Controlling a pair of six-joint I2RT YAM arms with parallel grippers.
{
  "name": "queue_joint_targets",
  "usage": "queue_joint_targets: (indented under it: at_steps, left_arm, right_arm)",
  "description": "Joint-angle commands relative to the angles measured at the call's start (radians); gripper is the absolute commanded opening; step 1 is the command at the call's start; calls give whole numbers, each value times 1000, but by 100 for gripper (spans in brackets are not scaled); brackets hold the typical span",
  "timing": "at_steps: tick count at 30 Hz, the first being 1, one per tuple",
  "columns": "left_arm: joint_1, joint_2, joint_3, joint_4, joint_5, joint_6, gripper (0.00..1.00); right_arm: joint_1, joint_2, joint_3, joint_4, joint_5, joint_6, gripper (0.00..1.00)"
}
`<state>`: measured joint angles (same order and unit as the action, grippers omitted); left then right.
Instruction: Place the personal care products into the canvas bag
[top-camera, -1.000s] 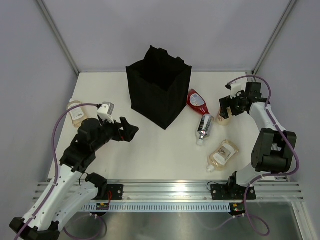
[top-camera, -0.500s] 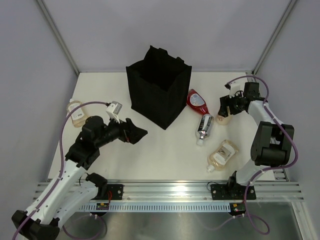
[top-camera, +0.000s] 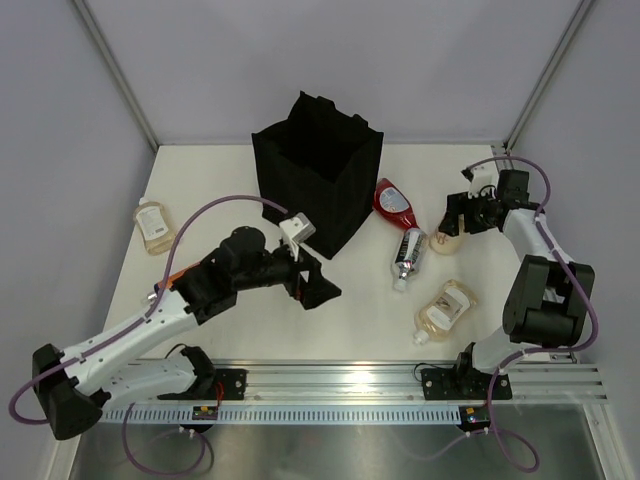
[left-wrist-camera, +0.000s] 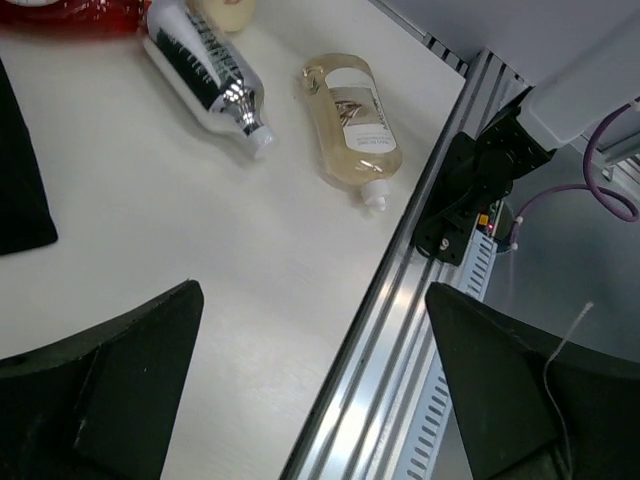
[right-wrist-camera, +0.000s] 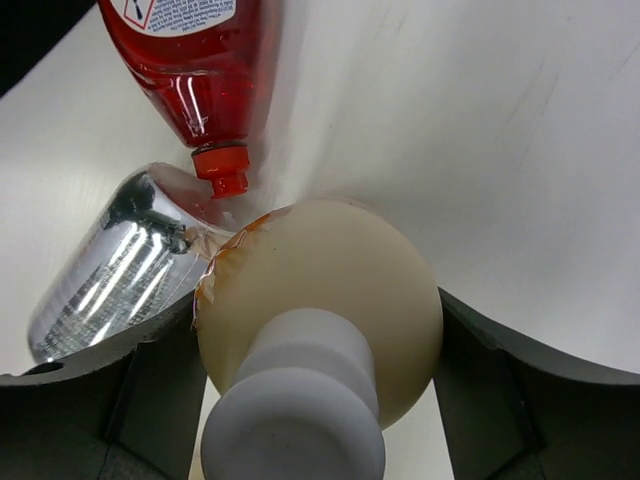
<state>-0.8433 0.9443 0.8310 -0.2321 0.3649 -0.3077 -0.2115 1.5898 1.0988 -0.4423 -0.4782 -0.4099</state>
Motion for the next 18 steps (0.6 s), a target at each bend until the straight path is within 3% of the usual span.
queue_joint_targets:
  at_steps: [1, 11, 18]
  left_arm:
    - [-43, 89, 60, 153, -86, 94, 99]
    - [-118, 466, 266, 306, -112, 255, 99]
    - [-155, 586, 347, 424, -119, 418, 99]
  right_arm:
    - [-35, -123, 23, 74, -120, 100, 1]
    - [-100, -247, 9, 47, -273, 290, 0]
    - [-100, -401, -45, 17, -451, 440, 0]
